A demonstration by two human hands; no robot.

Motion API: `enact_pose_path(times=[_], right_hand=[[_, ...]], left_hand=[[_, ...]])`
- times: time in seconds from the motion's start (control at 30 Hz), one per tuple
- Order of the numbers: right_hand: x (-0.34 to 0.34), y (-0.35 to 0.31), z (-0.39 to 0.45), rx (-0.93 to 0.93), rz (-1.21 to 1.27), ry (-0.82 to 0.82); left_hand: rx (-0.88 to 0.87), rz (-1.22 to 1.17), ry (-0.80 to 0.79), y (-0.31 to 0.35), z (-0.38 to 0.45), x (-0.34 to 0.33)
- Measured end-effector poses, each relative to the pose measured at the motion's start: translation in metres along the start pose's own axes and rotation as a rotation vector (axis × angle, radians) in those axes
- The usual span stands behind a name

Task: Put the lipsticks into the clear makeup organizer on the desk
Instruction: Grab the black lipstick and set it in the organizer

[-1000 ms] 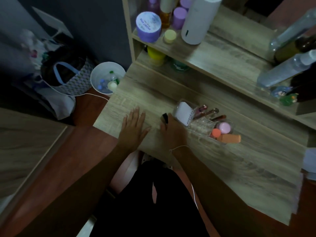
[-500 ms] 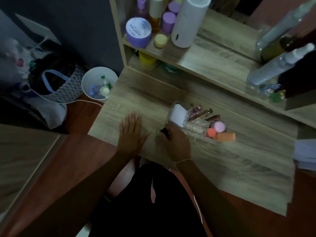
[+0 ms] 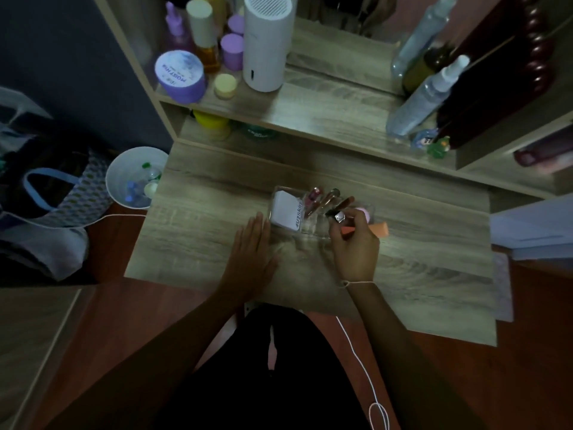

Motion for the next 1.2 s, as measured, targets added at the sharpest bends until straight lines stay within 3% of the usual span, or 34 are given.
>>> enact_pose_path(times=[0.87,1.2], right_hand=[[-0.025,0.006,0.005,0.192,-0.190,-0.158],[-0.034,0.014,0.013,0.126,-0.200,-0.194]], left_hand=[[0.013,-0.005,0.031,-0.004,-0.002,0.005],[0.010,-0.005,0.035,-0.008,-0.001,0.005]])
Point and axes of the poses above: each hand's wrist, its own z-axis towards the middle knuckle, its own x-axis out of the back of the hand, y = z × x, the point moved 10 cm from there along z, towards the middle knuckle, and after that the axes turned 14 degrees about z, right-handed, at the moved point
